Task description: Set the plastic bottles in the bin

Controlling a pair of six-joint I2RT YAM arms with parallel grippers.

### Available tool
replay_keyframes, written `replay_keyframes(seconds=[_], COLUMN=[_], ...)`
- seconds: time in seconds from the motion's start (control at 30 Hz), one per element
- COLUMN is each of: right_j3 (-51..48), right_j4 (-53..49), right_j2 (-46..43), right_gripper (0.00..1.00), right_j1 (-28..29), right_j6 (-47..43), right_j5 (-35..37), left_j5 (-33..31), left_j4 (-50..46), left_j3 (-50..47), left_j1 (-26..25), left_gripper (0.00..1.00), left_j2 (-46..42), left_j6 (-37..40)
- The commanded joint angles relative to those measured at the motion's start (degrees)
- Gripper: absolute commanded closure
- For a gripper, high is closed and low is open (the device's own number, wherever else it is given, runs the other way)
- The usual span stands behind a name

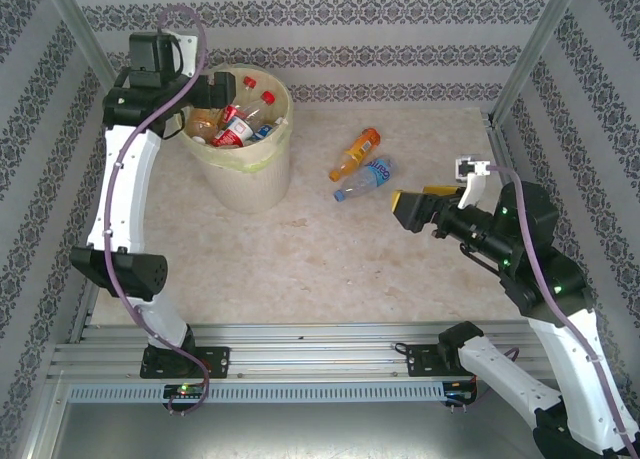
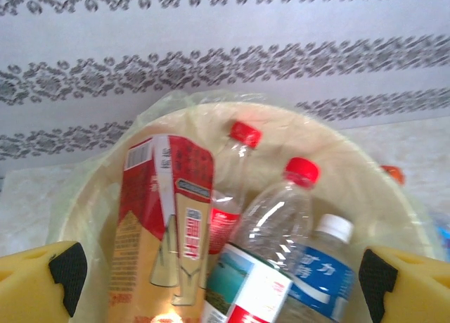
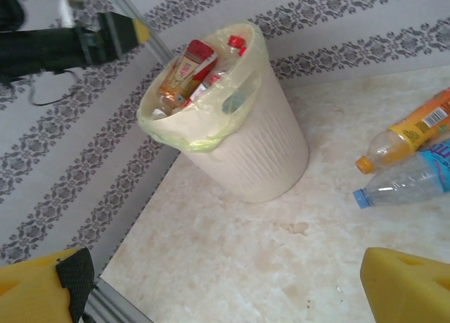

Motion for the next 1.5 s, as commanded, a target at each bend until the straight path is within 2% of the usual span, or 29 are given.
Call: replay_keyframes(seconds=[0.0,0.1,0.17,0.23,0.43,0.57,0.9,1.03,1.23,1.47], right_j3=[0.30,0.23,0.15,-0.03,-0.18,-1.64,-3.47,-4.32,-5.63,-2.76], right_j4=[-1.78,-2.34,-2.59,-1.80,-0.84,1.87,8.61,11.19,17.21,21.75], right_j2=[1.80,3.62,5.20,6.93,12.93,16.92,27.81,32.67,39.98,51.24], right_gripper=[0.03,0.03,0.03,0.02,0.02,0.02,0.02,0.02,0.02,0.02], right_j1=[-0.17,-0.13,-0.26,-0.49,-1.49,-4.35,-8.40,-10.30,-12.64,-13.54], right_j6=[2.06,4.60,6.55,7.51,11.80,15.68,19.66,22.19,25.89,29.51], right_j5=[3.63,6.34,8.77,8.06,9.97,8.24,8.78,9.97,10.10,7.94], left_j5=[7.15,12.67,14.38,15.11,13.91,12.26,10.55,5.28,3.35,1.90], left_j4=[0.07,3.25,5.60,7.50,13.34,17.00,26.27,30.09,38.86,43.70], left_j3=[-1.42,-8.01,-13.33,-18.45,-36.02,-45.98,-59.81,-63.83,-68.96,-72.14], left_j1=[-0.29,-1.57,-3.27,-5.22,-12.57,-17.85,-29.62,-34.47,-36.83,-38.25], left_gripper=[0.00,0.00,0.00,0.00,0.00,0.00,0.00,0.00,0.00,0.00], left_j2=[-3.43,-8.29,-12.15,-15.92,-27.44,-33.69,-37.94,-38.11,-37.97,-37.02], left_j6=[-3.59,-5.66,-6.79,-7.46,-11.40,-14.90,-22.34,-23.00,-26.14,-28.41])
